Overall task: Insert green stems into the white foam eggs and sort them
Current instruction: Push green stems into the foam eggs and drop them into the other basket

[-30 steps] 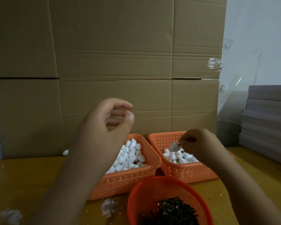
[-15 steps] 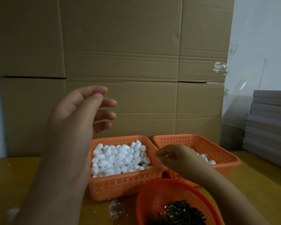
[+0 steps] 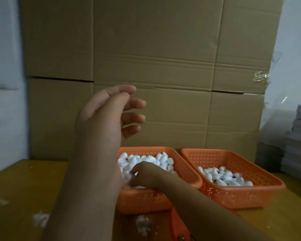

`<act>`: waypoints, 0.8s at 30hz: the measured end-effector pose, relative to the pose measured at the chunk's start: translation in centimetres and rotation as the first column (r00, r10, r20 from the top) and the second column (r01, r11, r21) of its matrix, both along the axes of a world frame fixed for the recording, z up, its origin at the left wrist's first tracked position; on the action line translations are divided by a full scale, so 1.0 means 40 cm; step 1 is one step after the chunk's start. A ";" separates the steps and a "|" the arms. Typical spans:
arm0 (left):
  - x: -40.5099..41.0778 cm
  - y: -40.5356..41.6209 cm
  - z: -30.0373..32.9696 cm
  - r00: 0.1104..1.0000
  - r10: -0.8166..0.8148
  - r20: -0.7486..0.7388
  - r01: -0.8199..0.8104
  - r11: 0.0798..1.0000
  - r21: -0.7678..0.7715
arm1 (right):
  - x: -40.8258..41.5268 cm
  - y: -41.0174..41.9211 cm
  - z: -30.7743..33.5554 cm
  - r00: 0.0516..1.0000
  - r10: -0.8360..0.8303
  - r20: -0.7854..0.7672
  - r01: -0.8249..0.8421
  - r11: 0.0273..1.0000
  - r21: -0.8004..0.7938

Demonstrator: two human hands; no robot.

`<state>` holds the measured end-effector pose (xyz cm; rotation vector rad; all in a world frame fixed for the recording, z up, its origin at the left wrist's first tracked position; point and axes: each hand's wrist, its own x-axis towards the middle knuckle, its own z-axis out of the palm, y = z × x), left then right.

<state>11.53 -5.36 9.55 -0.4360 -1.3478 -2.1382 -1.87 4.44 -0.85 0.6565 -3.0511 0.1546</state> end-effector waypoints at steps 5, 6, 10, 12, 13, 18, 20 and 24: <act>0.001 -0.006 0.001 1.000 -0.025 -0.004 0.025 1.000 -0.006 | 0.010 0.025 -0.004 0.996 -0.044 -0.071 0.024 0.965 -0.262; 0.002 -0.005 0.000 1.000 -0.028 -0.005 0.028 1.000 -0.014 | 0.019 0.039 0.003 0.998 -0.046 -0.042 0.024 0.903 -0.430; 0.002 0.005 -0.008 0.999 -0.041 -0.004 0.040 0.997 -0.061 | 0.098 0.109 0.050 0.999 0.040 0.003 -0.019 0.532 -0.847; 0.003 0.013 -0.010 0.998 -0.058 -0.003 0.057 0.995 -0.082 | 0.151 0.147 0.065 0.988 0.151 0.027 -0.020 0.300 -0.954; 0.004 0.018 -0.010 0.998 -0.066 -0.001 0.065 0.993 -0.097 | 0.178 0.165 0.072 0.979 0.202 0.028 -0.017 0.218 -0.976; 0.008 0.049 -0.026 0.999 0.000 -0.051 -0.013 0.964 -0.265 | 0.289 0.219 0.118 0.925 0.379 -0.012 -0.001 -0.029 -1.000; 0.015 0.070 -0.031 0.993 0.043 -0.111 -0.085 0.911 -0.404 | 0.310 0.220 0.129 0.907 0.418 -0.049 0.003 -0.121 -0.993; 0.032 0.108 -0.040 0.990 -0.003 -0.138 -0.086 0.770 -0.632 | 0.327 0.210 0.142 0.862 0.495 -0.111 0.029 -0.268 -0.963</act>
